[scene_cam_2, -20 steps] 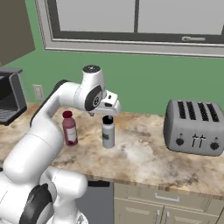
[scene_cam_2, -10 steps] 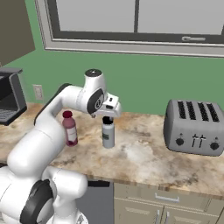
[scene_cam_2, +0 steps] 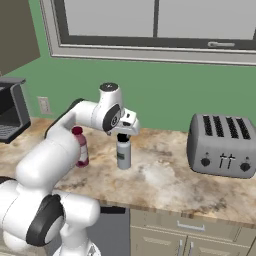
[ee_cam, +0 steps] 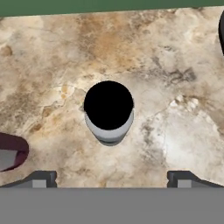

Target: Move the drinks to the dining counter.

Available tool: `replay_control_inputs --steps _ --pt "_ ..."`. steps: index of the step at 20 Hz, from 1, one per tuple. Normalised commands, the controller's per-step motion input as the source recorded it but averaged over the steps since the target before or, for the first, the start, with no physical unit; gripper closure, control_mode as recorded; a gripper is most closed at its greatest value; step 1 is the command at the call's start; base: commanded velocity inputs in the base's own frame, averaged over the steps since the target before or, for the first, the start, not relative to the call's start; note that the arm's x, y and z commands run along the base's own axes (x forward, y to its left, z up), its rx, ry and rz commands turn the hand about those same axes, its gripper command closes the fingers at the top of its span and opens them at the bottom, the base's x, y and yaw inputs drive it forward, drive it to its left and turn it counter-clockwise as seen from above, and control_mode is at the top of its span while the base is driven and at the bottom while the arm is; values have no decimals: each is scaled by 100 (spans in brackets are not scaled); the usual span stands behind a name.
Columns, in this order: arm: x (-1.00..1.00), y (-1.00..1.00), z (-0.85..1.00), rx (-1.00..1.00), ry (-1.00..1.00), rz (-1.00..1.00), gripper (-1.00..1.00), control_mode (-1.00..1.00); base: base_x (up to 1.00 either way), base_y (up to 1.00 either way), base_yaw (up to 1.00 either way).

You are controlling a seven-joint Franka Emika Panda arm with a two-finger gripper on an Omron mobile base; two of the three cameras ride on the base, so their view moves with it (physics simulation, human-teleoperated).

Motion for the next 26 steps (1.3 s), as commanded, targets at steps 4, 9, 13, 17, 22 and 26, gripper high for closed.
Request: replay_control_inputs --steps 4,9,13,17,22,26 --pt "26 0 -15 0 0 0 -100 -100 0 0 0" --pt "26 0 -15 0 0 0 -100 -100 0 0 0" --pt "24 0 -16 0 0 0 -100 -100 0 0 0" --pt "23 0 -15 0 0 0 -100 -100 0 0 0" --pt "19 0 -15 0 0 0 -100 -100 0 0 0" --pt "14 0 -15 0 0 0 -100 -100 0 0 0"
